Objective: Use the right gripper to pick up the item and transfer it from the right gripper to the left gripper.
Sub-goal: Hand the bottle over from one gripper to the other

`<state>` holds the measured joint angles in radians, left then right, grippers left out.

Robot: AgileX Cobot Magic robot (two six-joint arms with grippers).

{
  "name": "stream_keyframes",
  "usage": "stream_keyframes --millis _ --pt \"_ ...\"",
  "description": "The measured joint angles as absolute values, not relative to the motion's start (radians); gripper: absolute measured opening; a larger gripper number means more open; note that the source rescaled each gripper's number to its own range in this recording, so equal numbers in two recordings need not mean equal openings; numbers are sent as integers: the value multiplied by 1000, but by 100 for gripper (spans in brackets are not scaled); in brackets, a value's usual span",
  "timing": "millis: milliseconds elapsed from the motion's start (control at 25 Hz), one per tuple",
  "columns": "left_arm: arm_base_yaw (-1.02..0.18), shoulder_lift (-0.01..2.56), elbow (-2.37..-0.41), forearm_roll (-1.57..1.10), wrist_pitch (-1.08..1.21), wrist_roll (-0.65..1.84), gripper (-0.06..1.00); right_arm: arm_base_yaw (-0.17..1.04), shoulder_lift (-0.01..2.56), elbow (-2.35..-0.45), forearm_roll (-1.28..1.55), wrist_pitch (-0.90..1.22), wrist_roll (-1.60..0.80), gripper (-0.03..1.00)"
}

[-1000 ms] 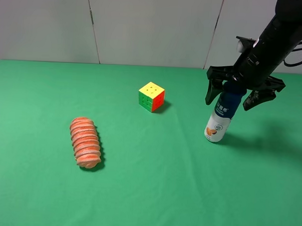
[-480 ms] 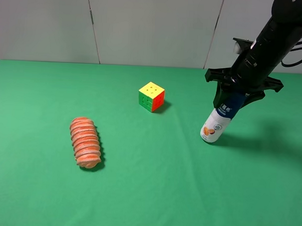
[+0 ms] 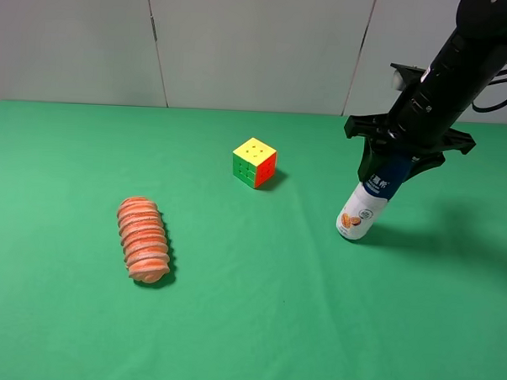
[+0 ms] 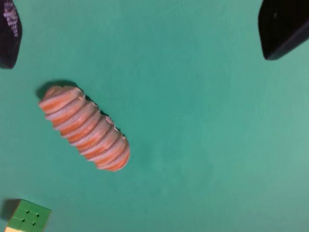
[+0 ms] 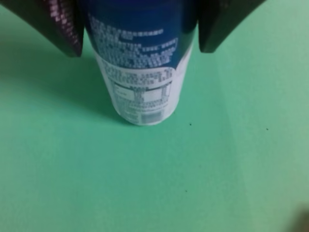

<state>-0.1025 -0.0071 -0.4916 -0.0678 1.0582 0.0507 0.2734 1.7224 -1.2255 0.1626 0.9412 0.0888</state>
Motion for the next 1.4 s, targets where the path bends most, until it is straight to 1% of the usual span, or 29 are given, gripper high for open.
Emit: stream_keyframes --millis 120,320,520,760,1040,1160,1400 --pt "-103 -7 -492 -68 1058 51 100 273 1679 -1234 163 934 59 2" --pt "-103 -7 -492 -68 1058 51 100 257 1498 -1212 235 869 -8 2" --pt "-103 -7 -492 -68 1058 51 100 217 1342 -1105 444 797 -181 2" --pt "-103 -7 -492 -68 1058 51 100 152 1205 -910 797 731 -467 2" --pt "-103 -7 -492 -68 1058 51 100 143 1173 -720 1276 708 -884 2" --pt "-103 -7 -492 -68 1058 51 100 143 1173 -700 1353 701 -975 2" --pt "-103 -7 -492 -68 1058 51 100 143 1173 -700 1382 612 -1037 2"
